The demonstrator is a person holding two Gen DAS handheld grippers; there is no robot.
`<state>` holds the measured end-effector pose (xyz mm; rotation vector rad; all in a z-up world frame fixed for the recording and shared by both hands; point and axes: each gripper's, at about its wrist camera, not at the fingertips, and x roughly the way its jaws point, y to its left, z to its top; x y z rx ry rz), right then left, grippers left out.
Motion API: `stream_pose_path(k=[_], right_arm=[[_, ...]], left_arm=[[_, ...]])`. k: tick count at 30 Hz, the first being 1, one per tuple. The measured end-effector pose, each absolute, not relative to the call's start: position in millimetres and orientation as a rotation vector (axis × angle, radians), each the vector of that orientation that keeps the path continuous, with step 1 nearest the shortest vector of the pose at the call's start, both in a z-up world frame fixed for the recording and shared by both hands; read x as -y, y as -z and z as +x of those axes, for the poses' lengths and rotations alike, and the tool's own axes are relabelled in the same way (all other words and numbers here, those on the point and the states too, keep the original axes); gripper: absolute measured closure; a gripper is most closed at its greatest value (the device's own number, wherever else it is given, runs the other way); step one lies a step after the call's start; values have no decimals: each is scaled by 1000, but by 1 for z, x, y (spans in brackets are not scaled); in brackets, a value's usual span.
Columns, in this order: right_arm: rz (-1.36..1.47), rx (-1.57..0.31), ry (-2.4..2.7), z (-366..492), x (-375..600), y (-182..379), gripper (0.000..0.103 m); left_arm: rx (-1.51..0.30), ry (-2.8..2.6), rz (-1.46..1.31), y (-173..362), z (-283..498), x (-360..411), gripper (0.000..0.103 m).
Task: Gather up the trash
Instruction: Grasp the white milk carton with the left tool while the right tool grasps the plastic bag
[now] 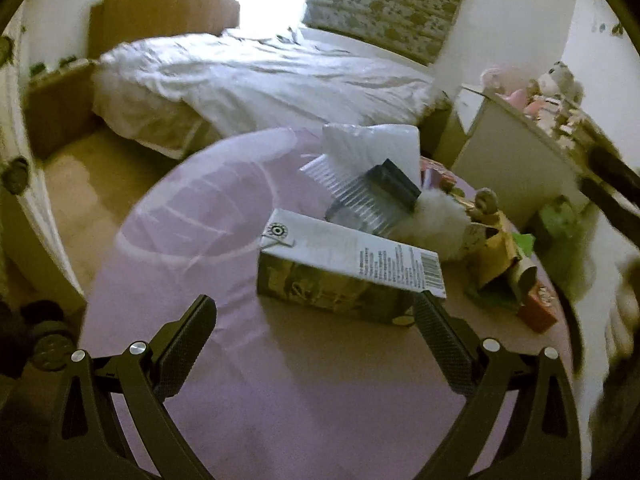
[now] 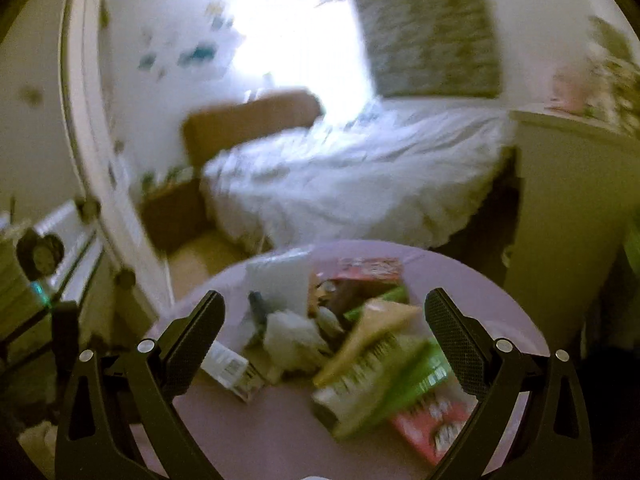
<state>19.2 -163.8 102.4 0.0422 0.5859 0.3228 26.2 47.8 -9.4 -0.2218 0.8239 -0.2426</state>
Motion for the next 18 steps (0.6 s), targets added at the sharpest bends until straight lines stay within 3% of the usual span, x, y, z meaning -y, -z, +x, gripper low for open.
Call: stream_pose_path(k=[6,13,15,17,18], right_arm=[[-27,-796,-379,111,116,-92,19],[9,-1050,-460,184,90,-43,24],[59,-1118,-519,196,89,-30,32],[98,-1156,-565,200,90,-22,50],[98,-1158,-580,199,90,-21,54]], left_arm=[[-871,343,-366,1,49,-67,5],[-742,526,50,-17,67,-56,5],[-728,624,193,-14,68,-47,5],[-750,668,303,-8,75,-36,5],[-755,704,363,-4,76,-30,5]])
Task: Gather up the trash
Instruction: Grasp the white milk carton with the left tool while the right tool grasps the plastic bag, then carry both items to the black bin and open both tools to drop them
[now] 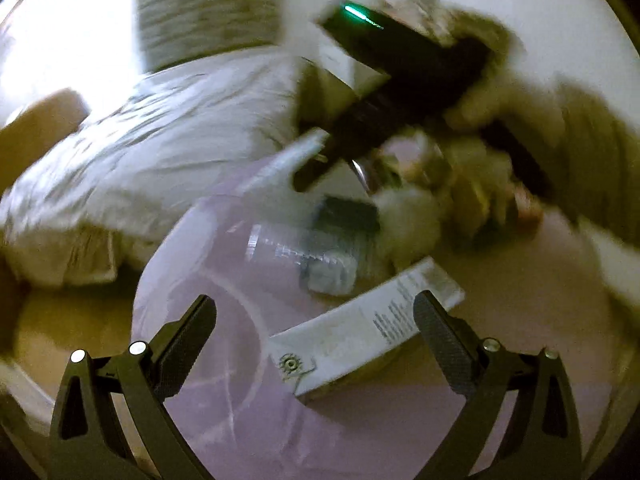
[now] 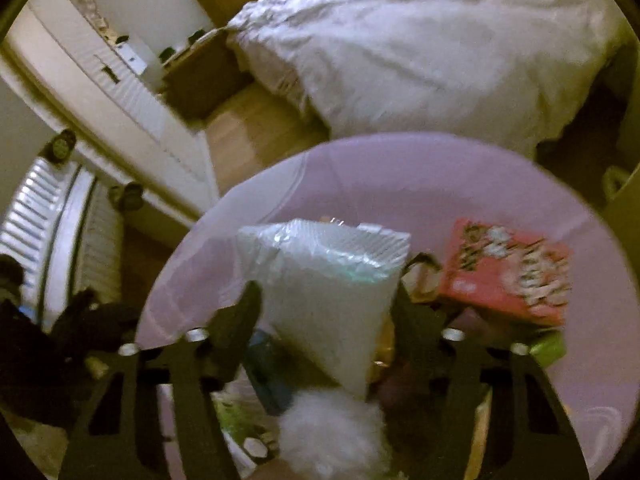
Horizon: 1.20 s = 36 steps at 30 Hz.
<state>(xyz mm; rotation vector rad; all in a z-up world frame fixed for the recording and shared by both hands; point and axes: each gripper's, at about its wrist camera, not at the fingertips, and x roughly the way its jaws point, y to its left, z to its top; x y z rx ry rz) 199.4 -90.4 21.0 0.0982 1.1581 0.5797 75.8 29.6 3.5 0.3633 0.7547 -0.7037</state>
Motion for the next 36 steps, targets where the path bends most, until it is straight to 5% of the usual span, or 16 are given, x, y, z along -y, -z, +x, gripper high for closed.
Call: stream_pose_path(k=[5,7,11,21,27,36], right_arm=[[94,-1097,-653,176,88,-31,81],[79,-1062,-651,164,91,-39,83],[115,-957,-625,138,106,-61,87],[350,-658,-537,38,187,-129,88],[473,-662,-437,-27,244,-96,88],[524,-609,-356,-96,300,-69,88]], left_arm=[[-708,844,473,4,74,-13,5],[-739,873,467,5,78,-10,5],[-773,881,511,11,60,-5,24],[-764,753,416,2,39,-25,43],[-794,658,237,-7,25,-29,57],[-754,651,47,-52,-11,6,58]])
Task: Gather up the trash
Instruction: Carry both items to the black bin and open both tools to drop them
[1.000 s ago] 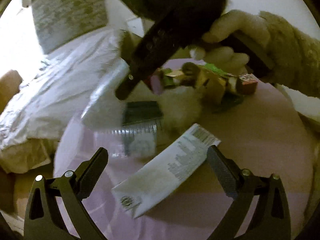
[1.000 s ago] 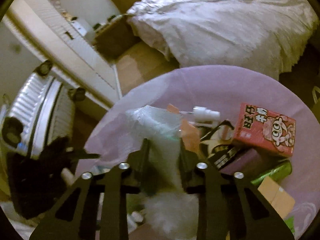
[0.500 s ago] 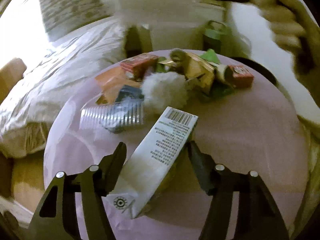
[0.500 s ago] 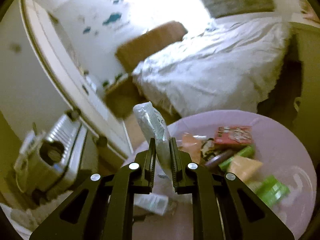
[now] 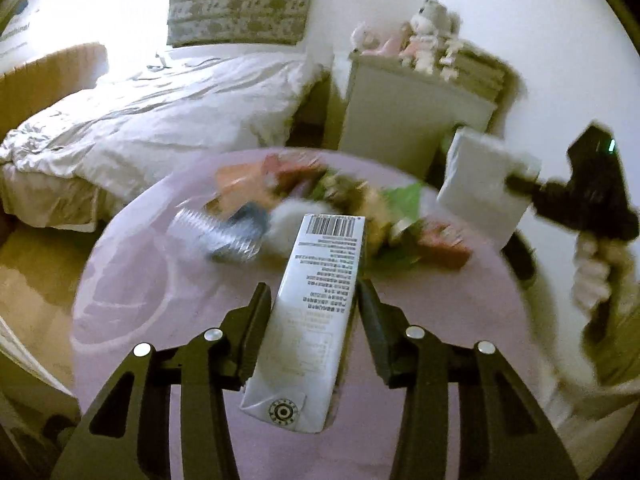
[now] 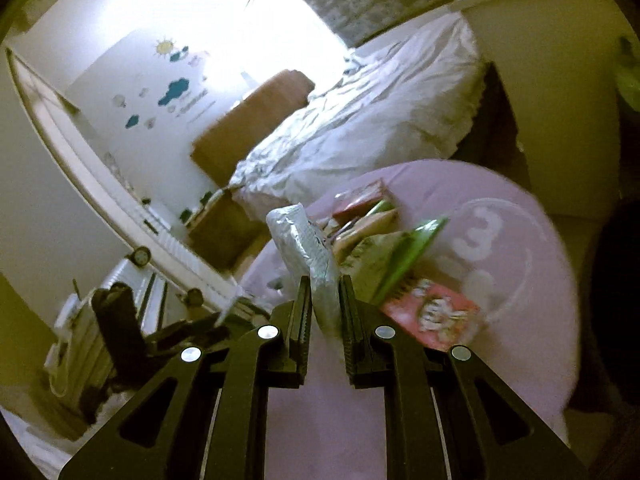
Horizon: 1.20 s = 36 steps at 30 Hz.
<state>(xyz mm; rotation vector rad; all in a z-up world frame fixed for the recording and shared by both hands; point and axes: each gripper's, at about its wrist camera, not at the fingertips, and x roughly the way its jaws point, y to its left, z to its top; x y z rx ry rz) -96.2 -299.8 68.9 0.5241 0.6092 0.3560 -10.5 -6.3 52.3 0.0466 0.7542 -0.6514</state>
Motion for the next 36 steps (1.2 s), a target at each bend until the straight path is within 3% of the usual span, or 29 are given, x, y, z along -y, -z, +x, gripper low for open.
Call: stream_pose_path(k=[9,16,20,28,36], right_arm=[[558,-404,-1,-166,417,-77,88],[599,-469,302,-193,500,-18,88],[647,-556,382,-195,530,28,88],[641,-707,395,-174,547,87,88],[640,-760,388,-144,552,87,88]], left_arm=[[-759,892,-33,-91,1,162,59],[-806,1080,11,-80,15,319,59],[-925,1096,27,-48,34,389,59],[-1082,1026,114,10,51,446,59],[-1142,982,169,36,52,457,60]])
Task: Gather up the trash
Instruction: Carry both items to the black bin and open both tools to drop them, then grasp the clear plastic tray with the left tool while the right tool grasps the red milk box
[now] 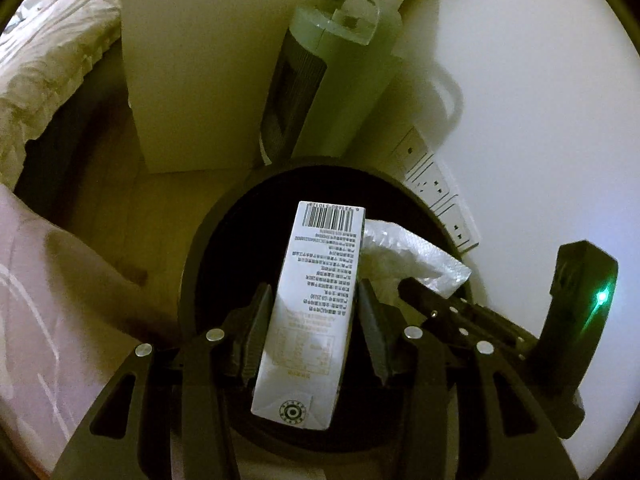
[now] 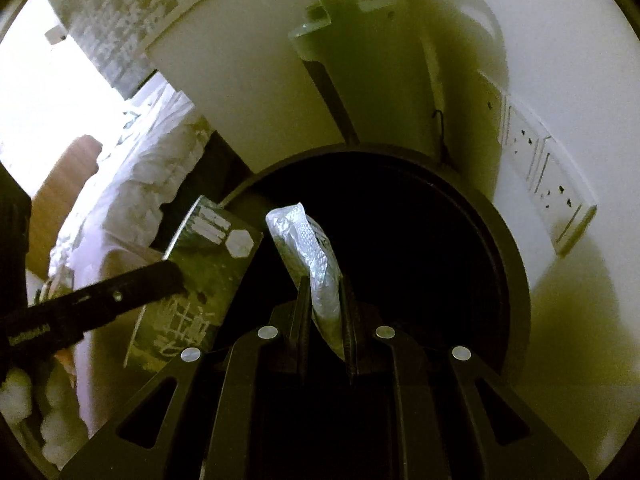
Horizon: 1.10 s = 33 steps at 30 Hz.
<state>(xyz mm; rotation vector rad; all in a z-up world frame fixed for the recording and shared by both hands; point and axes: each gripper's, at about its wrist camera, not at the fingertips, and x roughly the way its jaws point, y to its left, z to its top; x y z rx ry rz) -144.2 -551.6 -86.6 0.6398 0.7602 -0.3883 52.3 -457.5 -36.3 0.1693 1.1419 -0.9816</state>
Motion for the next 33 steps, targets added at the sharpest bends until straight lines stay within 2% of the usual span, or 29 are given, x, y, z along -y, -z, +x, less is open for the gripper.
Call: stream_pose_path(k=[3,4,6,8,10,11,13,16,25,27,28,31,33], right_arm=[[645,-772,394,-133,559,83,85],[653,-776,396,-133,560,83,82],[664,-777,402,-134,560,83,68],[679,-764,414,-138,561,82,49],[686,-755,424,-141,560,78,43],[694,-746,427,-145,559,76,43],[711,-725,420,-151,556,71,43],[724,-701,409,-159,546,64,40],[661,-671,246,-131,487,18,39],[621,-663,192,-117,466,3,35],[599,-661,162,-108,454,-4,31],[524,-667,48,-74,412,-29,30],[465,-679,-27,-48,380,-46,24]], left_arm=[[-1154,980,171,40,54,458,59],[-1157,984,172,41,54,459,58],[-1161,982,179,43,56,460,57],[-1168,980,179,42,57,460,56],[-1163,973,169,39,56,455,41],[-1154,978,160,37,55,453,39],[-1127,990,154,28,49,447,29],[-1074,989,139,11,39,429,22],[-884,927,4,-49,23,321,16],[-830,866,-26,-61,24,284,10],[-806,827,-47,-66,26,262,10],[-768,713,-98,-73,37,199,10],[-761,593,-125,-71,49,151,10]])
